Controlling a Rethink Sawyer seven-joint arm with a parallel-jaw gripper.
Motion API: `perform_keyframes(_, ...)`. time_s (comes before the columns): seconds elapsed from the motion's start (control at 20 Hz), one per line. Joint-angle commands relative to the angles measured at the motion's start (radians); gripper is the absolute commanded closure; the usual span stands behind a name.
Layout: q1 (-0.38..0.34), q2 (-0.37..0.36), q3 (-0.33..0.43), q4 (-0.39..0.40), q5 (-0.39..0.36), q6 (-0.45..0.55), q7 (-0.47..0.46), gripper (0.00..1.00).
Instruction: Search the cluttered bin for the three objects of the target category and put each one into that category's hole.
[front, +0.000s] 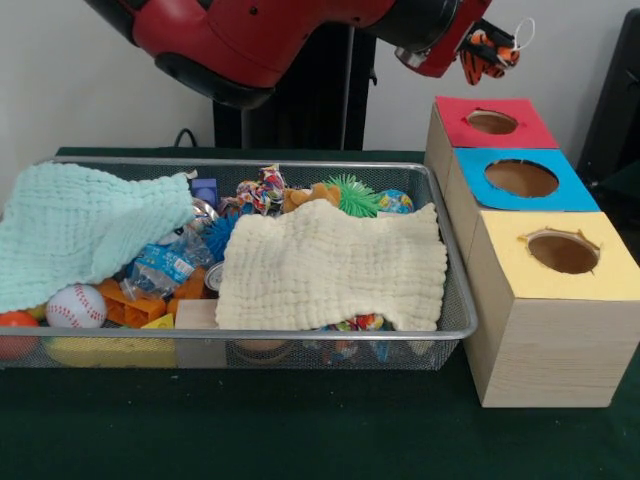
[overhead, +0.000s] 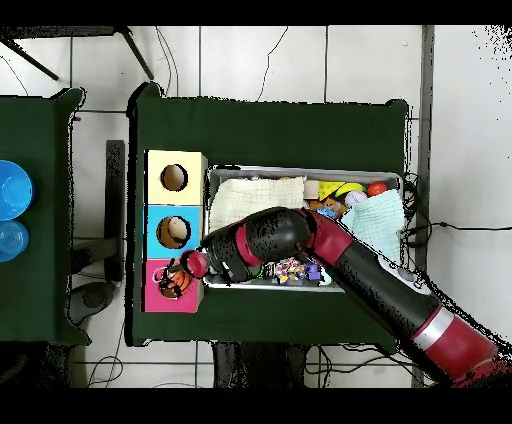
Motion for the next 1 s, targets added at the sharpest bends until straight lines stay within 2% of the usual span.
perform_keyframes(0.05,0.019,0.049,-0.068,-0.039,-0.082,0.055,-0.188,1.00)
perform_keyframes(0.25,0.001,0.095,-0.050,-0.020,-0.103,-0.046,-0.198,1.00)
perform_keyframes(0.45,-0.017,0.131,-0.048,-0.005,-0.154,-0.115,-0.202,1.00)
perform_keyframes(1.0,-0.043,0.182,-0.053,-0.007,-0.265,-0.147,-0.213,1.00)
